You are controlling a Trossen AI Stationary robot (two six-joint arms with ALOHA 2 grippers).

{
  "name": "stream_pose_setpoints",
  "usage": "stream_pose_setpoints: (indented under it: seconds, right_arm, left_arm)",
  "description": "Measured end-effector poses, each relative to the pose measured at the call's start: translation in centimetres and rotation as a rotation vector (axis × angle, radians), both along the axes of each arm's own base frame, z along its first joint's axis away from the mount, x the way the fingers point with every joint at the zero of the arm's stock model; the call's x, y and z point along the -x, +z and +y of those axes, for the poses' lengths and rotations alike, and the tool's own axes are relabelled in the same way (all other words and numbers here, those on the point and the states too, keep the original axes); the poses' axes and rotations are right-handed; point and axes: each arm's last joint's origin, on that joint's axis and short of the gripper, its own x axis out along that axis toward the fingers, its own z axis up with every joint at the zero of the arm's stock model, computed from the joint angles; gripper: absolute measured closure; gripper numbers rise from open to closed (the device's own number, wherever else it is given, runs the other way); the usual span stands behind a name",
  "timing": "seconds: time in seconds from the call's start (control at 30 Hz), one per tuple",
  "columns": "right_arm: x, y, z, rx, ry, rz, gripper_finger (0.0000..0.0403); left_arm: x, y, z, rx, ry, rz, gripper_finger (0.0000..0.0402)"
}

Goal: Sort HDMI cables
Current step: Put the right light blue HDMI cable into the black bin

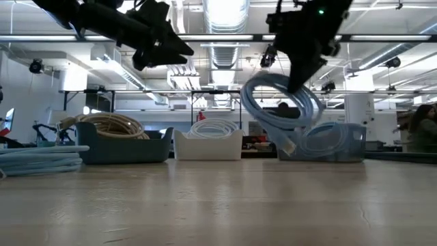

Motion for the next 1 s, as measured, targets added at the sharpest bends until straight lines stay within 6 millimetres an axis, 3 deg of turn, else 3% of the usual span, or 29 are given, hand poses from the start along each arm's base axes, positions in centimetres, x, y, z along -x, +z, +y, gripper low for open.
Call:
stream_pose_setpoints:
  seconds: [0.23, 0.4, 0.7, 0.87, 1.0]
  right_arm:
    - [0.1, 3.8, -5.0, 0.164, -0.147, 0.067, 0.0389]
    - [1.9, 4.5, -8.8, 0.159, -0.331, 0.152, 0.0389]
    - [5.1, 1.8, -14.6, 0.225, -0.612, 0.237, 0.0373]
    - [6.6, 0.3, -16.2, 0.232, -0.661, 0.327, 0.0378]
    - [6.8, 0.4, -16.6, 0.266, -0.664, 0.34, 0.038]
  left_arm:
    - [0.1, -0.4, 0.0, 0.047, 0.006, 0.018, 0.0197]
    - [0.1, -0.6, 0.0, 0.061, 0.008, 0.039, 0.0197]
    - [0.3, -1.2, -0.1, 0.1, 0.016, 0.08, 0.0197]
    - [0.3, -1.2, -0.1, 0.104, 0.018, 0.088, 0.0197]
    - [0.3, -1.2, -0.1, 0.105, 0.017, 0.089, 0.0197]
